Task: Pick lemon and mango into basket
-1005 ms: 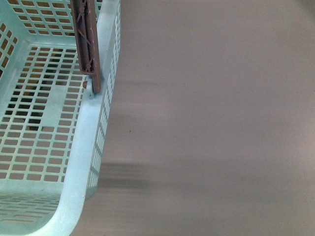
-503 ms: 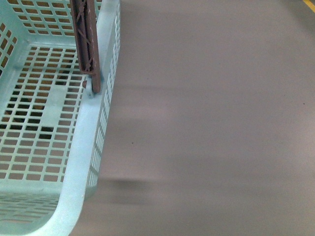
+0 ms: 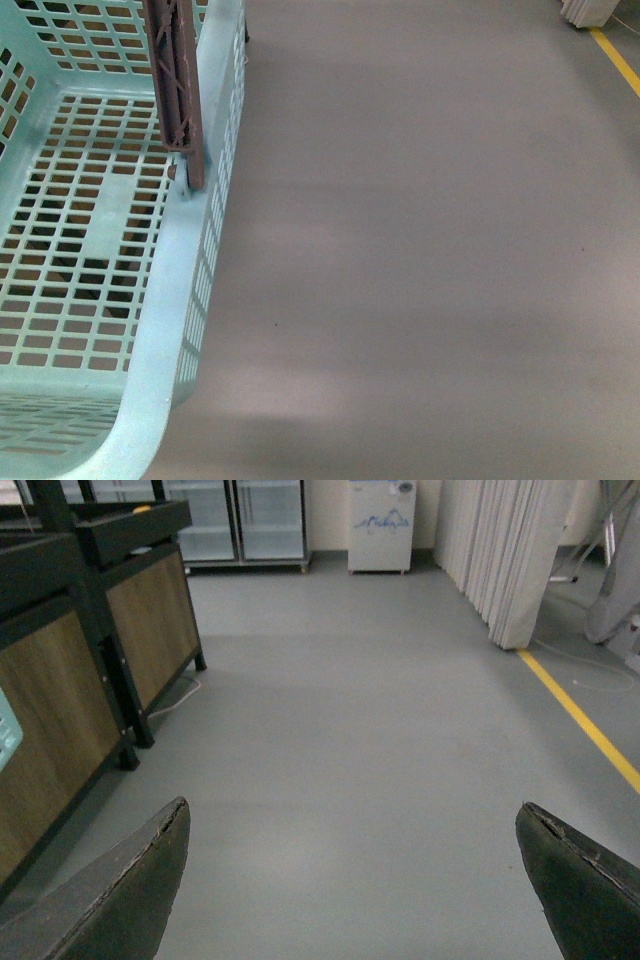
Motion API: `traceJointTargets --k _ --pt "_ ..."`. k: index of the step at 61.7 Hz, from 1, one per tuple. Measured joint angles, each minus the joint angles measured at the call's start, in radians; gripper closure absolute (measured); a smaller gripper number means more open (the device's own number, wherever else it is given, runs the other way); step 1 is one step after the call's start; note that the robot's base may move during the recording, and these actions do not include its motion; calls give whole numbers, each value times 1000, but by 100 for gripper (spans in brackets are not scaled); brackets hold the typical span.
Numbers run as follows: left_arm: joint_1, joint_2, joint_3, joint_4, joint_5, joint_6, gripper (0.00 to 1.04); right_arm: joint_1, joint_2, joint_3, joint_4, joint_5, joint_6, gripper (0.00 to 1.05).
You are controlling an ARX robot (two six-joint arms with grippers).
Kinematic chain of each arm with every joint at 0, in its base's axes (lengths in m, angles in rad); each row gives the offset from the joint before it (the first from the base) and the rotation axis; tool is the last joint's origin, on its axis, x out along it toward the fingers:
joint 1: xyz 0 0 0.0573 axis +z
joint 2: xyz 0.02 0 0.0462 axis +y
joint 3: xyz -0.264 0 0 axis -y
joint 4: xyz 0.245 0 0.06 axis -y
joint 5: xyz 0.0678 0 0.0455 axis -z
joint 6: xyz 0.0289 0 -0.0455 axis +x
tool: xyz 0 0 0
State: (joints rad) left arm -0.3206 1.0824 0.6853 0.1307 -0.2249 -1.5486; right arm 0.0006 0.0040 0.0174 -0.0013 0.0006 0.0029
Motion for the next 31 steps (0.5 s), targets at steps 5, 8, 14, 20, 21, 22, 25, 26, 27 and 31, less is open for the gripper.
traceJointTargets --k 5,8,14,20,21,22,25,26,27,31 --pt "0 0 0 0 0 -1 88 0 0 0 0 0 0 9" --pt "0 0 0 0 0 0 88 0 0 0 0 0 0 9" --pt "0 0 0 0 0 0 88 0 0 0 0 0 0 9" --pt "0 0 0 0 0 0 88 0 0 0 0 0 0 9" --pt "0 0 0 0 0 0 88 0 0 0 0 0 0 9" --pt "0 0 0 0 0 0 88 0 0 0 0 0 0 9" --pt "0 0 0 0 0 0 88 0 0 0 0 0 0 9" --pt "0 0 0 0 0 0 88 0 0 0 0 0 0 9" --pt "0 0 0 0 0 0 88 0 0 0 0 0 0 9" --pt "0 0 0 0 0 0 88 0 0 0 0 1 0 9"
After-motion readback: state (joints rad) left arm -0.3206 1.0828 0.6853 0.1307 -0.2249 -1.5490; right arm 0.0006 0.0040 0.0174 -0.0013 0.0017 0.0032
